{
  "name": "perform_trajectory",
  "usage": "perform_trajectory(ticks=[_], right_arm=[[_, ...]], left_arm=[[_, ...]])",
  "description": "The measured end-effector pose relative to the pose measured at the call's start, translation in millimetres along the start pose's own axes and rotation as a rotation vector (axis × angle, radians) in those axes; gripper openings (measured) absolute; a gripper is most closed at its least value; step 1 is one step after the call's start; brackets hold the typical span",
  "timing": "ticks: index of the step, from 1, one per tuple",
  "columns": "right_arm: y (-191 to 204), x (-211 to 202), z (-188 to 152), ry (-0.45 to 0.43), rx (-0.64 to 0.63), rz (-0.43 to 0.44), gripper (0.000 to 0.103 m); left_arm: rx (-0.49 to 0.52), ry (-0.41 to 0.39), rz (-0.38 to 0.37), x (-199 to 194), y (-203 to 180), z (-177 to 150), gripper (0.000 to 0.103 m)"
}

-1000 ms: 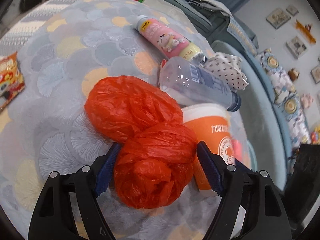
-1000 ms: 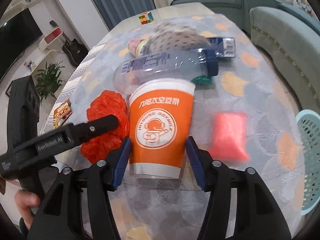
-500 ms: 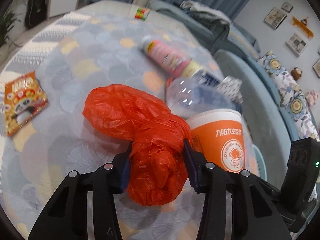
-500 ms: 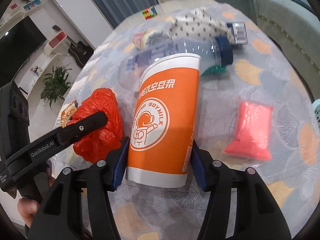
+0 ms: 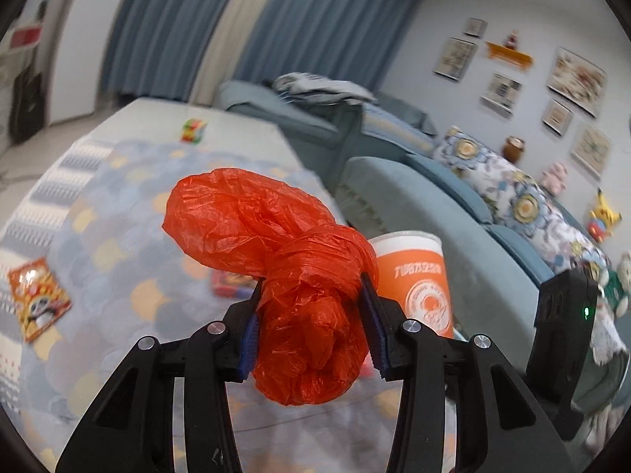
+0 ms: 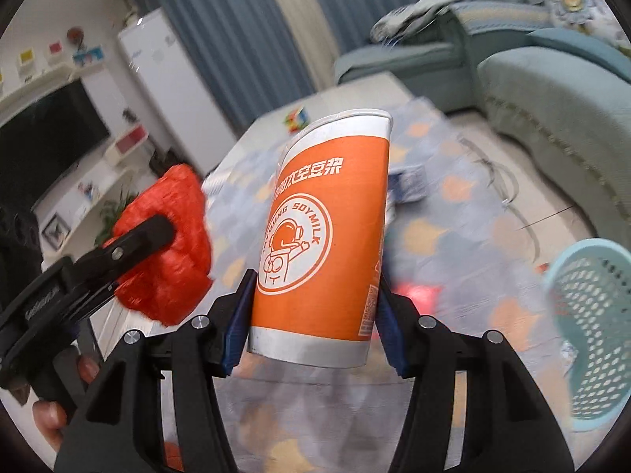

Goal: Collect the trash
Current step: 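Carry bag and cup over the blue basket and open both tools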

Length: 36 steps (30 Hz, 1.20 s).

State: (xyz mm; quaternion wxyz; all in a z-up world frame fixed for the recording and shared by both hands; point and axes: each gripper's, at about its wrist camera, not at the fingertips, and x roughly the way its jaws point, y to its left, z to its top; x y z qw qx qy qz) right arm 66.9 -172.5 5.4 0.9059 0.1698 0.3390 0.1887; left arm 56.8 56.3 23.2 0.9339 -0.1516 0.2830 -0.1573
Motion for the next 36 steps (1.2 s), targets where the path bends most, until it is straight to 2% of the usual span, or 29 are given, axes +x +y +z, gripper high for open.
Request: perform_trajectory(ticks=[8, 14, 17, 21, 28, 30, 36], right_arm=[[-79.0, -67.9, 12.9, -0.159, 0.112, -0.158, 0.053], [-133.7, -104.9, 5.0, -0.23, 0.205, -0.227, 0.053], [-159.7, -116.6, -1.1, -0.245, 0.249, -0.291, 0.053], [-183.9, -121.6, -9.6, -0.243, 0.291, -0.367, 0.053], [-230.4, -115.8, -34.4, -0.176, 0.373, -0.492, 0.053], [-237.5, -112.5, -42.6, -0.16, 0.391, -0.505, 0.053], [-256.2, -104.3, -63.6, -0.12, 0.445, -0.523, 0.053]], left_arm=[[0.139, 0.028, -0.101, 20.5, -82.9, 7.0, 0.042], [0.219, 0.067, -0.173, 52.2, -140.9, 3.9, 0.042], [0.256, 0.096, -0.203, 67.2, -166.6, -5.2, 0.042], [0.294, 0.14, -0.241, 88.1, -194.7, -22.2, 0.042], [0.347, 0.259, -0.27, 132.5, -222.2, -59.6, 0.043], [0.368, 0.326, -0.298, 147.1, -225.4, -74.2, 0.044], [0.385, 0.438, -0.329, 173.5, -229.1, -105.6, 0.048]])
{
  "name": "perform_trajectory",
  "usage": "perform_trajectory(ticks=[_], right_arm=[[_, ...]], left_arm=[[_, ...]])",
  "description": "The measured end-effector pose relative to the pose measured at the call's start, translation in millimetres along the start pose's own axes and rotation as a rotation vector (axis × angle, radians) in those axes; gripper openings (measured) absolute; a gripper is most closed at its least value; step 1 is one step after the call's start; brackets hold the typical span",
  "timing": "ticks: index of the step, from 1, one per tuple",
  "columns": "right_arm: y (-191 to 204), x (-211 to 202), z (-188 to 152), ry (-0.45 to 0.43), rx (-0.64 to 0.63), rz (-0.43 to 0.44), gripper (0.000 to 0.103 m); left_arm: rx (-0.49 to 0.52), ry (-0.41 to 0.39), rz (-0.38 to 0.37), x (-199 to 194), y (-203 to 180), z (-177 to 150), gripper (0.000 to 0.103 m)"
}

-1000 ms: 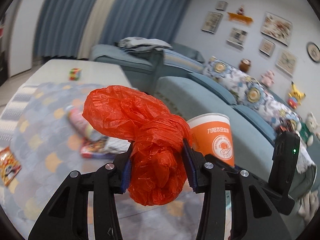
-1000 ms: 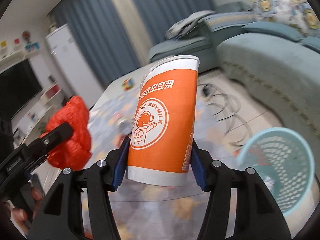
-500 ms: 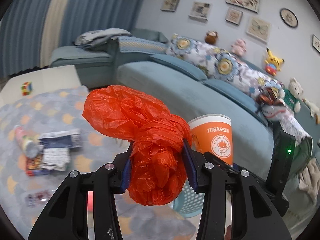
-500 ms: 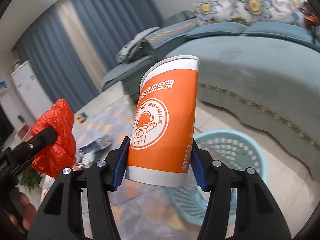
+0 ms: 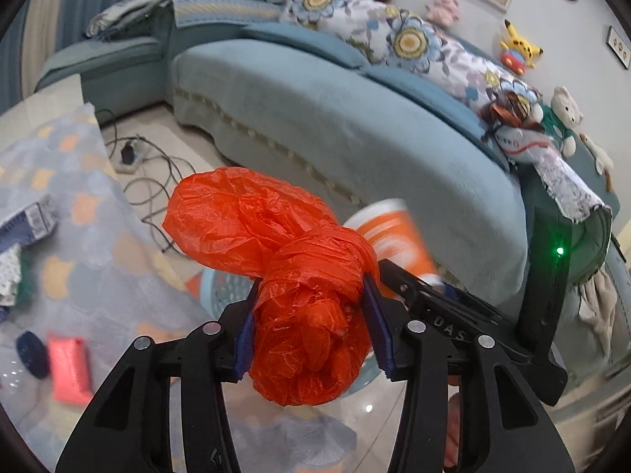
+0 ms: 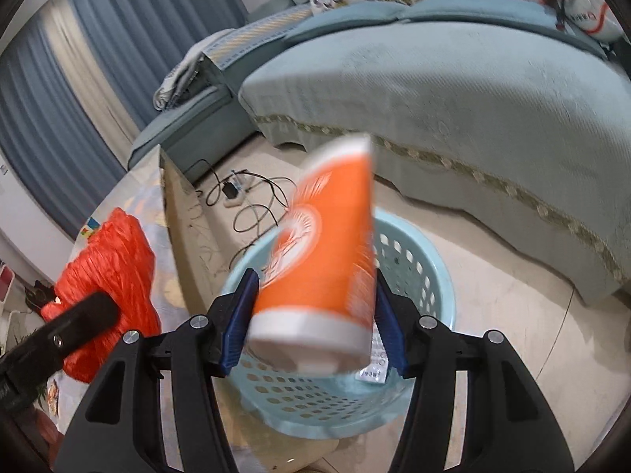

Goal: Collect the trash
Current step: 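Carry bag and cup over the blue basket and open both tools, then move both open tools back over the coffee table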

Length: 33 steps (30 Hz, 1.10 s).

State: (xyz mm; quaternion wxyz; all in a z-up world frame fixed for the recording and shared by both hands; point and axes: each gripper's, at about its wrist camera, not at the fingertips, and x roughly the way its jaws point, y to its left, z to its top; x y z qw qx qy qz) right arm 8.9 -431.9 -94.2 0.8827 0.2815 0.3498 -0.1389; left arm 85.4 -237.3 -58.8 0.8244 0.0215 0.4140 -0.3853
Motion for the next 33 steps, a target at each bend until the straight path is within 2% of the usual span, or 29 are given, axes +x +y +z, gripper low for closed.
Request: perform_trajectory(ticks=[3, 5, 7, 15, 22, 29, 33], right_arm=[[-3.7, 6.2, -6.5, 0.019, 0.01, -0.01, 0.053], [-5.0, 9.1, -8.6, 0.033, 0.015, -0.005, 0.053], [-5.8, 11.5, -10.1, 0.043, 0.02, 0.004, 0.053], [0.6, 8.5, -16.2, 0.053, 0.007, 0.012, 0.053], [20.4, -3.8, -13.6, 0.039, -0.034, 0.024, 0.053], [53.4, -27.3, -8.9, 0.0, -0.093, 0.066, 0.053], [82.9, -40.1, -8.8, -0.024, -0.144, 0.118, 0.053]], left_arm=[[-0.004, 0.024, 0.012, 8.4, 1.8, -2.7, 0.054], [-0.028, 0.028, 0.009, 9.4, 5.8, -2.8, 0.067], [-0.052, 0.02, 0.01, 7.9, 12.5, -2.9, 0.07], [-0.09, 0.018, 0.005, 4.0, 25.3, -5.3, 0.069], [-0.108, -0.02, -0.007, -9.5, 25.5, -2.4, 0.069], [-0.133, -0.127, 0.02, -61.0, 36.0, 2.0, 0.068], [-0.167, -0.21, 0.069, -108.1, 57.2, 0.5, 0.068]])
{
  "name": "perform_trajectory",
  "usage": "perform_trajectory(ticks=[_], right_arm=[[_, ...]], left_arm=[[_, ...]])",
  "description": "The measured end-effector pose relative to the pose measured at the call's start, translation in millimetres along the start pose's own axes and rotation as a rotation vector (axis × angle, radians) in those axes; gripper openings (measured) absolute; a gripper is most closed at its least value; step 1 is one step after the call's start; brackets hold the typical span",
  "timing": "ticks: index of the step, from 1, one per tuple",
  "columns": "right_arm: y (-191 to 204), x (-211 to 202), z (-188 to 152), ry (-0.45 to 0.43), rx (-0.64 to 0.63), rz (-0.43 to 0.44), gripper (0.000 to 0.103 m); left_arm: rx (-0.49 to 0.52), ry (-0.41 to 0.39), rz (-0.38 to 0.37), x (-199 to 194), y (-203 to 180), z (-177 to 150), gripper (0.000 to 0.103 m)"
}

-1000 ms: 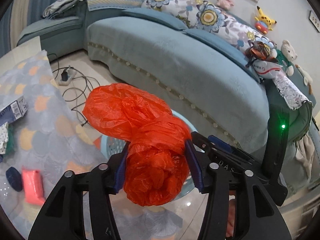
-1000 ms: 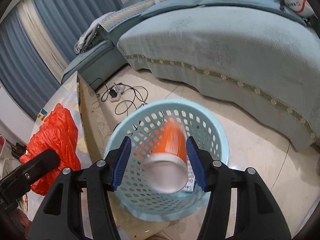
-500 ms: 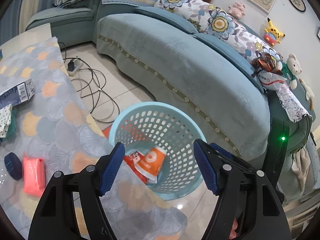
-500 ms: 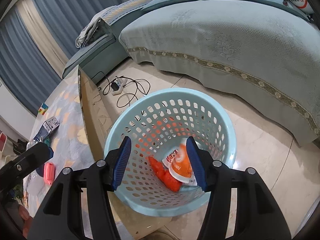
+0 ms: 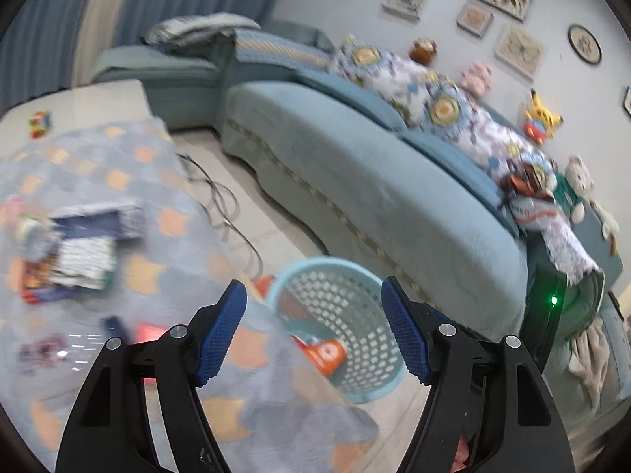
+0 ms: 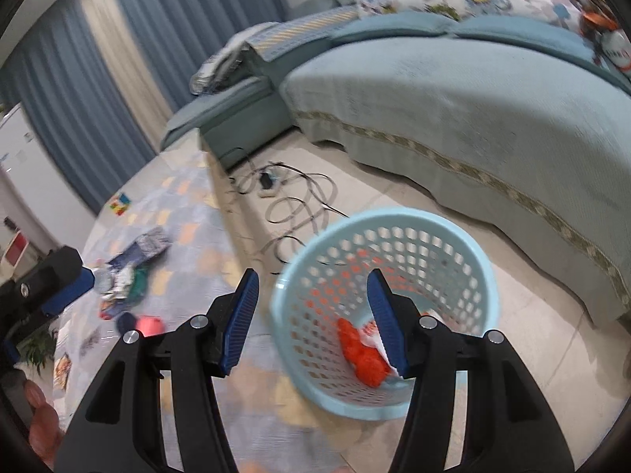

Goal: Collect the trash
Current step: 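Move both open tools back over the coffee table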

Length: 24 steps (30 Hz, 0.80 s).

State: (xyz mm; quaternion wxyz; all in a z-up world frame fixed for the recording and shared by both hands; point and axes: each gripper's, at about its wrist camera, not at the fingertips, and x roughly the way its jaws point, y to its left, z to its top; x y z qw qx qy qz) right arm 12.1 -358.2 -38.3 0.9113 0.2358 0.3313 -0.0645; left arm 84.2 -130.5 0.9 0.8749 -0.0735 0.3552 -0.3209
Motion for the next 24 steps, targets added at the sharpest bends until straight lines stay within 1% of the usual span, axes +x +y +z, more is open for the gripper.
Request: perform_trajectory(ticks=[3, 6, 9, 10, 11, 13, 15, 17, 21, 24], right_arm=[[31.0, -3.0, 0.6, -0.009, -0.052, 0.047, 0.054], [61.8, -1.3, -2.6, -0.005, -0.104, 0.093, 0.054], [96.2, 4.7, -11.0, 0.012, -0.168, 0.132, 0.057], [108.1, 7.7, -14.3, 0.021, -0.19, 0.146, 0.057], [116.3, 9.1, -16.8, 0.026, -0.207, 0.155, 0.058], [134.2, 12.8, -24.2, 0.037, -0.245, 0.171, 0.058], [152.3, 18.0, -31.8, 0.055, -0.284, 0.194, 0.058], [168.9, 23.1, -39.2, 0.07, -0.32, 0.206, 0.059], [196.4, 33.7, -53.5, 0.117, -0.364, 0.252, 0.06], [217.2, 41.3, -65.6, 0.156, -0.394, 0.292, 0.06]], left_arm=[[-0.04, -0.064, 0.062, -36.8, 26.9, 5.1, 0.068], [-0.104, -0.126, 0.15, -74.7, 63.3, 7.1, 0.068], [-0.184, -0.166, 0.238, -108.5, 104.5, 2.5, 0.069], [-0.2, -0.175, 0.258, -115.8, 113.1, 1.9, 0.069], [-0.229, -0.192, 0.302, -129.9, 130.5, -2.3, 0.069], [-0.263, -0.21, 0.368, -148.0, 152.1, -7.1, 0.069], [-0.305, -0.221, 0.455, -167.3, 180.7, -16.8, 0.069], [-0.349, -0.226, 0.523, -182.3, 204.8, -26.2, 0.069], [-0.433, -0.212, 0.635, -201.7, 251.9, -48.1, 0.069], [-0.493, -0.203, 0.68, -209.2, 281.1, -63.1, 0.07]])
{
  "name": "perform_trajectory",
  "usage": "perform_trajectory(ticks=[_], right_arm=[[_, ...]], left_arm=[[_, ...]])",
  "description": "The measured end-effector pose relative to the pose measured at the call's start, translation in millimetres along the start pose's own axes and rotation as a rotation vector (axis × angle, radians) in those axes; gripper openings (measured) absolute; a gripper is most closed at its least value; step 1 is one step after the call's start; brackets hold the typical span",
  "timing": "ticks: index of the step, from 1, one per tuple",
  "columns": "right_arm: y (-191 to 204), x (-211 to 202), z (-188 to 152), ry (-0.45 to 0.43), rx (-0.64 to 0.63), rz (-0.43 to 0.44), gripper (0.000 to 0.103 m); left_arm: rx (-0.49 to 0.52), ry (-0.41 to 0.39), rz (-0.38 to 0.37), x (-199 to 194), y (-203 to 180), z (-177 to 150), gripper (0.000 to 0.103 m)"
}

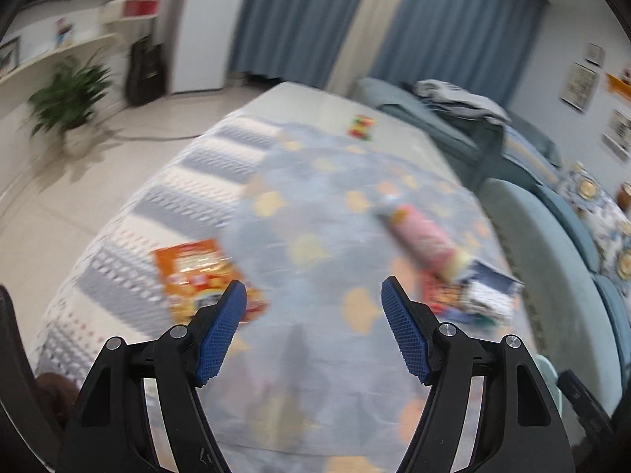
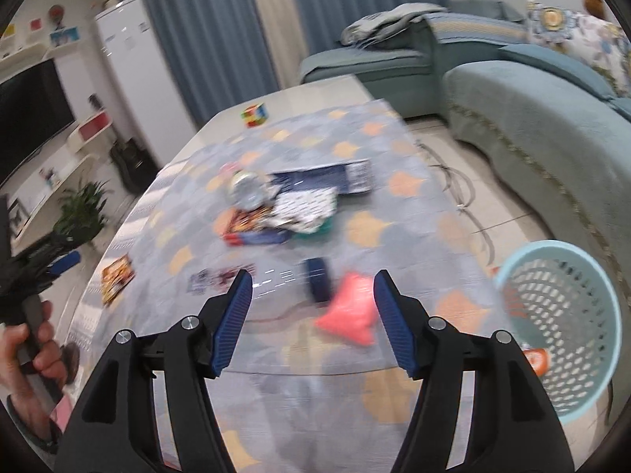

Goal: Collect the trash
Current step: 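Move both open tools back over the coffee table, then grasp the orange snack bag with the left tool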

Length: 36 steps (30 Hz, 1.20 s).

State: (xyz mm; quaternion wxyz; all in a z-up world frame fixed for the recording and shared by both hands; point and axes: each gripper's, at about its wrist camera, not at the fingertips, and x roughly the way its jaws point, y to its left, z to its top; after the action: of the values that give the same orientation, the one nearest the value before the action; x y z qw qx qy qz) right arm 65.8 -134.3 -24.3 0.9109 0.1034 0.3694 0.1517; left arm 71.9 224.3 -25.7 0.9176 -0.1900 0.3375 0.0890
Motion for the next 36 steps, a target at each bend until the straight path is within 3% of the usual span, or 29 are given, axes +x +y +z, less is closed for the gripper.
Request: perform_trajectory(ticks=[5, 13, 18, 20, 27, 32, 36], right_arm=[[21.0, 26.6, -3.1, 0.075, -0.006, 0.049, 0.063], [26.4, 64.2, 0.2, 0.198, 0.069, 0.097, 0.076], [21.5, 85.4, 9.5, 0.246, 0.168, 0.122, 0.079], [23.2, 92.5, 13.7, 0.25, 0.181, 0.116, 0.081], [32.6, 121.9, 30.0, 0.282, 0.239, 0.062, 0.081], [55.3, 137.8, 34.7, 0.307, 0.186, 0.016, 0.083], [78.6, 138.2, 26.5, 0.299, 0.08, 0.02, 0.083]], left_arm=[[-0.014, 0.039, 0.039, 27.0, 25.4, -4.8, 0.073], [0.043, 0.174, 0.129, 78.1, 41.2, -19.1, 0.076], [0.093, 0.175, 0.196, 83.0, 41.4, -25.3, 0.074], [0.1, 0.182, 0.226, 83.5, 44.2, -26.0, 0.069], [0.037, 0.161, 0.191, 77.2, 61.9, -21.1, 0.048], [-0.022, 0.142, 0.175, 70.9, 78.2, -19.3, 0.017], [-0.055, 0.123, 0.14, 66.6, 84.7, -19.3, 0.014]])
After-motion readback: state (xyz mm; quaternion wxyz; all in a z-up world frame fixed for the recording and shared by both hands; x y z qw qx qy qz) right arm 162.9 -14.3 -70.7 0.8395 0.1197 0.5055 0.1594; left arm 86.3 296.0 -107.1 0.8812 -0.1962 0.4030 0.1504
